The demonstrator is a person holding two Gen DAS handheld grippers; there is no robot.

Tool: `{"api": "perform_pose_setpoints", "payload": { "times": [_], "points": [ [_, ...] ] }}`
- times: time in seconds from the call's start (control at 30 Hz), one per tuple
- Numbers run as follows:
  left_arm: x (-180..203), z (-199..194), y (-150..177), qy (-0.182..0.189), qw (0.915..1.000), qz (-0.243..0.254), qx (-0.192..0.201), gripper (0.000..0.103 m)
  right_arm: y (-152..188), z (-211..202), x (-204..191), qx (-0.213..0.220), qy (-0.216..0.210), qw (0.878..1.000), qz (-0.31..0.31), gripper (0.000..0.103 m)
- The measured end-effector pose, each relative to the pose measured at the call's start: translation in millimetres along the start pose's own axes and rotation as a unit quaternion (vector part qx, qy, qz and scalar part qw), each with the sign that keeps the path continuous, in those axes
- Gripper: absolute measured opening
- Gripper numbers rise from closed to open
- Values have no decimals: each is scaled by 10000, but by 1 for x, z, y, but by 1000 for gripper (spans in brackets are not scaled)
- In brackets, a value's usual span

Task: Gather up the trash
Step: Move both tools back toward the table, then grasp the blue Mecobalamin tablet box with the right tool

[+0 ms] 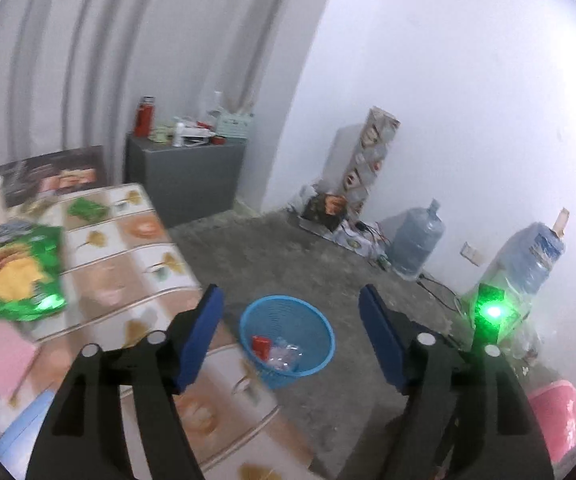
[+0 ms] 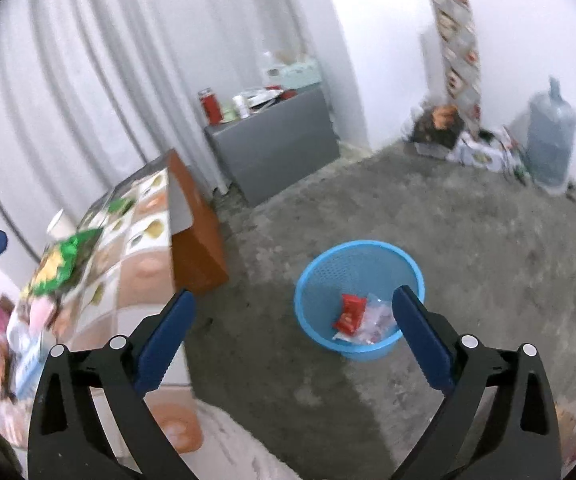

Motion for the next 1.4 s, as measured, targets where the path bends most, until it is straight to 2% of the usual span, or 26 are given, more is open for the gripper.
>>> {"api": "perform_pose_setpoints", "payload": {
  "times": [0.1,0.23,0.37,0.5,0.63,0.8,0.87,1.0,1.1,1.2,1.3,1.4],
  "points": [
    [-29,-42,9,-146,9991,-288,268,77,3,-11,-23,13,-101,9995,-293,95],
    [-61,-103,25,-485,9948,-484,754,88,11,-25,-59,-21,-648,9972,-365,95],
    [-96,-149,55,-1024,9879,-728,909,95,23,-21,-91,-353,-1114,9923,-421,95],
    [-124,-177,94,-1274,9817,-1099,890,97,35,-22,-128,-574,-1475,9852,-653,95],
    [-141,-180,133,-1455,9769,-1401,700,97,47,-27,-162,-786,-1835,9768,-780,94],
    [-141,-166,155,-1397,9778,-1463,548,97,65,-24,-194,-1161,-2226,9648,-787,85],
    [-141,-154,162,-1345,9781,-1526,443,97,72,-20,-210,-1245,-2259,9610,-1001,78],
    [-148,-137,172,-1265,9775,-1663,291,97,77,-11,-249,-1315,-2394,9499,-1516,72],
    [-151,-130,176,-994,9771,-1860,274,97,71,0,-282,-1373,-2582,9374,-1893,68],
    [-153,-130,178,-942,9778,-1839,349,97,65,12,-316,-1523,-2844,9210,-2185,66],
    [-155,-129,179,-928,9777,-1843,381,97,68,29,-352,-1782,-3127,8976,-2546,60],
    [-161,-128,180,-836,9769,-1927,389,97,80,50,-382,-2221,-3275,8754,-2776,50]
  ]
}}
Point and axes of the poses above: each gripper's, at about its wrist camera, not at the fingertips, and z roughly the way its jaws point, x to its right, y to its underside, the point moved 10 cm from there along z, roughly the way its jaws point, and after that the axes turned 5 degrees about -x, right-handed, at the moved point
